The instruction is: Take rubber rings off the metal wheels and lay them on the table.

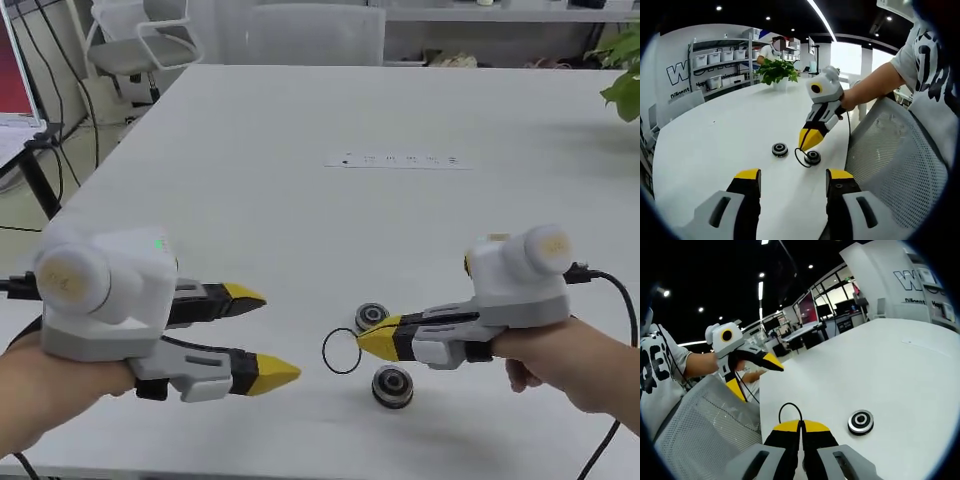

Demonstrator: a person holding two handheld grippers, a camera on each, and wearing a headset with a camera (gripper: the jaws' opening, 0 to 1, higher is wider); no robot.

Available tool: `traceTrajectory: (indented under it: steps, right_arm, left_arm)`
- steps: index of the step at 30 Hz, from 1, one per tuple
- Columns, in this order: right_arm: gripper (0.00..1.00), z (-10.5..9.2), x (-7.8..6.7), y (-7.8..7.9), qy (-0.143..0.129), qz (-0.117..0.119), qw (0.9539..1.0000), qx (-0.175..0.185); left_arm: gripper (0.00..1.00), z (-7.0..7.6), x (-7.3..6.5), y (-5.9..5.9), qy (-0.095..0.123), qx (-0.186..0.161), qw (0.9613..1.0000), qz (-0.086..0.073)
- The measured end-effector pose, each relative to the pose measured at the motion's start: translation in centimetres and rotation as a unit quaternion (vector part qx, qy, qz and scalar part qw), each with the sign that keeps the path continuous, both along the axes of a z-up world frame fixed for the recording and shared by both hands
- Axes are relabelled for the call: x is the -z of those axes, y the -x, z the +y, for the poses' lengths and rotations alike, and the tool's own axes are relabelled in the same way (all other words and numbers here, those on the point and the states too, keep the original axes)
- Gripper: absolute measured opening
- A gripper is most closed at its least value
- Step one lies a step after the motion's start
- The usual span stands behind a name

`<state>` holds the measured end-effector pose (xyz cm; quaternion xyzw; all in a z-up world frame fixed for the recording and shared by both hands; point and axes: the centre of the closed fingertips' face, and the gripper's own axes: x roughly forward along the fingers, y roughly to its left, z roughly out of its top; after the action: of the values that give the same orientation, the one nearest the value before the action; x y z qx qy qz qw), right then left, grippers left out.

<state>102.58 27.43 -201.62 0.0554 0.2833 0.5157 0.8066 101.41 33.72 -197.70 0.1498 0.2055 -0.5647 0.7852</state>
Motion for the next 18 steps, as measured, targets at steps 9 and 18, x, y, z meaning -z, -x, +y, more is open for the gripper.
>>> traceTrajectory:
  steps: [9, 18]
  right_arm:
    - [0.00, 1.8, 0.8, 0.1, 0.010, -0.001, 0.9998, -0.019]
    - [0.00, 2.3, 2.5, 0.4, 0.036, -0.002, 0.9989, -0.029]
  left_arm:
    - [0.49, 0.8, 0.2, 0.1, 0.002, -0.011, 0.9999, 0.001]
    - [0.49, 1.4, 0.6, 0.2, -0.001, -0.018, 0.9998, 0.005]
